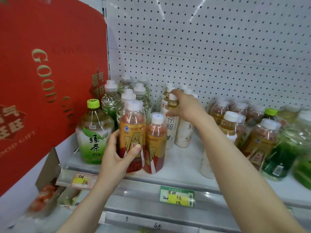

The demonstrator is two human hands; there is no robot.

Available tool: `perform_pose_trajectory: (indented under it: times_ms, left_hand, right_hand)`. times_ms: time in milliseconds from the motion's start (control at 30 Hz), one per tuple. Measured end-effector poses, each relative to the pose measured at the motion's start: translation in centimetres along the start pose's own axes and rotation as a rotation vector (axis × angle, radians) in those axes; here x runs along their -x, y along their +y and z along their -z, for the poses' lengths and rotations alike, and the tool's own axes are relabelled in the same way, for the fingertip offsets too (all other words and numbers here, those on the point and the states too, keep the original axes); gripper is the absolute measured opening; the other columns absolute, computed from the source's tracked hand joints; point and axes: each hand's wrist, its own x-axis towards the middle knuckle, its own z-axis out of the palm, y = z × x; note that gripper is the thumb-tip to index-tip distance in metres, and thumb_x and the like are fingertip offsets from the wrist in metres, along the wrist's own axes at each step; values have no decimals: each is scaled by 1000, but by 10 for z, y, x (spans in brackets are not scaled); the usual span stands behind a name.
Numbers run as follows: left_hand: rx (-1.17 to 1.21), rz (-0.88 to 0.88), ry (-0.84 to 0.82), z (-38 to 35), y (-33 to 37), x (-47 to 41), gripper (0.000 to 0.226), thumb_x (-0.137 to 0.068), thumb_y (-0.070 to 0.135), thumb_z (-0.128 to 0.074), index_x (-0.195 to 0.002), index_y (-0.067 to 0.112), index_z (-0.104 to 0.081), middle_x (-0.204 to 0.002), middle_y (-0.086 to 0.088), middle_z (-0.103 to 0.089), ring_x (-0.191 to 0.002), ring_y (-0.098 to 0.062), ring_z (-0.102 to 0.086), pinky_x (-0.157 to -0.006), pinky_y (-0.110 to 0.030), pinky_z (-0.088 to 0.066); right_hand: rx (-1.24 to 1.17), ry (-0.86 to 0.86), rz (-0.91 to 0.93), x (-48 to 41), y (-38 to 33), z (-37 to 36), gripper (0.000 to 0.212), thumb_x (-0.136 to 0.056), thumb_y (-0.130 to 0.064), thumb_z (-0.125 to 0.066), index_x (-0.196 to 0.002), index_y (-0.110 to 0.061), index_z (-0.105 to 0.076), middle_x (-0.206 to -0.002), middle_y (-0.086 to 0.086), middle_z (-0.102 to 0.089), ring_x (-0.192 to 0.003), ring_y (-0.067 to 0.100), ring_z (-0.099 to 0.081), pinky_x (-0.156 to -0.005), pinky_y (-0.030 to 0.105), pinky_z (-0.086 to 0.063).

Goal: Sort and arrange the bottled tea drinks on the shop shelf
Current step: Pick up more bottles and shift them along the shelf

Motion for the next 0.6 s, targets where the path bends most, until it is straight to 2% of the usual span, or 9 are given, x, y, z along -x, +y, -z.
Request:
perform_pose_trajectory:
  times_ms: [100, 200, 267, 367, 400, 433, 500, 600]
  left_hand:
    - [8, -1, -3, 0, 0, 3, 78, -60, 59, -72, -130, 38, -47, -115, 19, -65, -104, 7, -62, -89, -29, -51]
    - [19, 6, -18, 1, -3, 8, 80, -60, 59, -73, -132, 37, -46, -113, 23, -66, -104, 7, -62, -91, -29, -50]
    - [25, 7, -26, 1, -5, 10, 82, -61, 59, -73, -134, 35, -46, -115, 22, -66, -106, 6, -62, -91, -29, -50]
    - [41, 12, -24, 1, -7, 12, 84, -61, 59, -73, -136, 33, -46, -118, 16, -66, -106, 4, -62, -93, -30, -50]
    - [47, 13, -25, 1, -8, 12, 84, -61, 58, -73, -136, 33, -46, -119, 14, -66, -107, 3, -63, -93, -31, -51]
    - [56, 13, -26, 0, -8, 11, 84, -62, 58, -74, -136, 32, -45, -121, 13, -65, -108, 1, -63, -94, -33, -51]
    - [68, 15, -26, -1, -9, 12, 84, -62, 58, -74, -137, 32, -45, -122, 13, -65, -109, -2, -63, -93, -34, -52]
    - [81, 6, -21, -1, -8, 13, 85, -62, 57, -73, -137, 30, -45, -123, 11, -65, -109, -4, -64, -91, -33, -52]
  right_hand:
    - [49, 6, -22, -16, -1, -9, 82, -80, -30, -81, -147, -17, -35, -126, 13, -62, -114, 31, -59, -90, 38, -49]
    - [193, 75, -10, -6, 0, -12, 77, -85, -33, -75, -148, -21, -32, -126, 14, -62, -123, 34, -48, -90, 41, -47]
    - [177, 288, 48, 21, 6, -6, 69, -90, -33, -68, -149, -24, -35, -121, 11, -64, -125, 33, -43, -93, 42, -44]
    - [102, 827, 116, 75, 29, 8, 48, -93, -31, -60, -139, -20, -50, -115, 7, -65, -116, 32, -47, -94, 38, -37]
    - [107, 918, 76, 90, 42, 11, 45, -94, -34, -57, -137, -19, -52, -116, 7, -64, -114, 33, -48, -94, 38, -36]
    - [117, 931, 5, 102, 54, 11, 45, -95, -38, -54, -136, -19, -51, -119, 8, -62, -114, 33, -49, -94, 39, -36]
    - [85, 792, -130, 118, 75, 5, 48, -96, -44, -50, -138, -21, -46, -121, 12, -61, -113, 36, -54, -92, 44, -43]
    - [-126, 509, -160, 130, 80, -4, 50, -95, -39, -54, -140, -32, -32, -96, 8, -67, -84, 30, -65, -78, 42, -53]
